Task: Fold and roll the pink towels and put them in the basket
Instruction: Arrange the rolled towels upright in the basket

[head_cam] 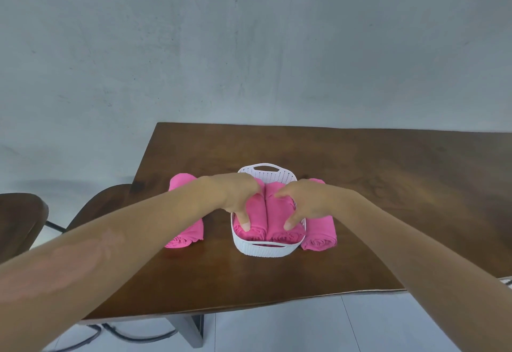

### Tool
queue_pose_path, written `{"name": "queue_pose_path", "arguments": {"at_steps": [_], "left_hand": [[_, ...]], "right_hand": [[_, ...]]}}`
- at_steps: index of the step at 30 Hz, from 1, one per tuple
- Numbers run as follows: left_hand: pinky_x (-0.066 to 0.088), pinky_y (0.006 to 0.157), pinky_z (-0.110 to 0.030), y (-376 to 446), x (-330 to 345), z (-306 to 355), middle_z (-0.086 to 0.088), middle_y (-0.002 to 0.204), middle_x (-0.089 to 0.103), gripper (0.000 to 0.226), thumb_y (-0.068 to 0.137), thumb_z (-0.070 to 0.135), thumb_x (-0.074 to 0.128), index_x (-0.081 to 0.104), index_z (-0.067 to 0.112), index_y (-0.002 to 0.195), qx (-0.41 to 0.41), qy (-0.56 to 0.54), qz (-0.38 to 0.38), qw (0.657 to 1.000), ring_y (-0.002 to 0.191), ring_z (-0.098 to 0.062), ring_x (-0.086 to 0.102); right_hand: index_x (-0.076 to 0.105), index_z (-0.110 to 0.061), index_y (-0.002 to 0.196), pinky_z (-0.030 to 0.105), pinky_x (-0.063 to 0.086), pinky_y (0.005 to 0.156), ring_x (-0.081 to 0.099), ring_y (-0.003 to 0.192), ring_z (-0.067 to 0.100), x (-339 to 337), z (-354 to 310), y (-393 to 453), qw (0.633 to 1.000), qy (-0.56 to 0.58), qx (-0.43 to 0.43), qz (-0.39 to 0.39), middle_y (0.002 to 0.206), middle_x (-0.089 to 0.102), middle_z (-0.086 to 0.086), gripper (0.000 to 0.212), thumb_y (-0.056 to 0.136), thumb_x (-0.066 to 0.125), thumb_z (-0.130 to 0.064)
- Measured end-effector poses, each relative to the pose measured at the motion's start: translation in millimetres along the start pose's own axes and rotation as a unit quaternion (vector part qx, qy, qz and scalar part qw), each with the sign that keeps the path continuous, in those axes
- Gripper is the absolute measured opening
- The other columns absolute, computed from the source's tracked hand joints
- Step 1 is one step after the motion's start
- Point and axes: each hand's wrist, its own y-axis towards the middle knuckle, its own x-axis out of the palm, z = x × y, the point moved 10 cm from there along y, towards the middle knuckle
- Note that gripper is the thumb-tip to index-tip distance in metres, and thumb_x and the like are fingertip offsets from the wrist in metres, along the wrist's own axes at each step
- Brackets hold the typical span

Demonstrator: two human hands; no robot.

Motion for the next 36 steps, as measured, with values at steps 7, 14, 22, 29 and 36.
{"name": "queue_pose_path", "arguments": {"at_steps": [7, 14, 22, 29, 36], "left_hand": [[0.042, 0.082, -0.037, 6, 38, 18, -0.015, 0.126, 0.048, 0.046, 0.088, 0.008, 0.063, 0.048, 0.0, 0.132, -0.061, 0.164, 0.057, 0.983, 0.107, -0.032, 0.055], [0.046, 0.098, -0.04, 1, 38, 4, -0.015, 0.137, 0.045, 0.08, 0.076, 0.032, 0.083, 0.045, 0.001, 0.139, -0.032, 0.079, 0.09, 0.992, 0.114, -0.031, 0.053], [0.03, 0.117, -0.037, -41, 5, -27, -0.007, 0.155, 0.038, 0.058, 0.101, 0.046, 0.05, 0.043, 0.014, 0.149, -0.068, -0.03, 0.233, 0.97, 0.144, -0.026, 0.03], [0.031, 0.116, -0.049, -83, 28, -110, -0.017, 0.163, 0.012, 0.083, 0.096, 0.031, 0.062, 0.01, 0.011, 0.157, -0.307, -0.069, 0.233, 0.92, 0.148, -0.041, 0.018], [0.043, 0.107, -0.049, -102, 85, -160, -0.022, 0.149, 0.037, 0.095, 0.09, 0.054, 0.063, 0.017, -0.002, 0.151, -0.443, -0.276, 0.176, 0.835, 0.133, -0.042, 0.044]], "right_hand": [[0.054, -0.004, 0.135, 0.034, 0.047, 0.076, 0.064, 0.108, 0.031, 35, -27, 15, 0.985, -0.162, 0.036, 0.055, 0.12, 0.064, 0.011, 0.047, 0.09, 0.067, -0.01], [0.044, -0.015, 0.148, 0.04, 0.057, 0.086, 0.065, 0.109, 0.031, 41, -5, 15, 0.995, -0.039, 0.03, 0.087, 0.128, 0.064, 0.008, 0.082, 0.076, 0.083, -0.022], [0.065, -0.021, 0.121, 0.03, 0.04, 0.098, 0.052, 0.12, 0.017, 0, 42, -24, 0.927, 0.152, 0.023, 0.342, 0.118, 0.06, -0.01, 0.025, 0.099, 0.053, -0.024], [0.047, -0.018, 0.145, 0.048, 0.046, 0.104, 0.052, 0.126, 0.037, 40, 106, -15, 0.919, 0.199, 0.207, 0.27, 0.146, 0.048, 0.012, 0.052, 0.094, 0.054, -0.027], [0.033, -0.019, 0.15, 0.047, 0.051, 0.098, 0.056, 0.121, 0.032, 76, 128, 8, 0.89, 0.325, 0.215, 0.236, 0.146, 0.047, 0.013, 0.101, 0.067, 0.049, -0.074]]}}
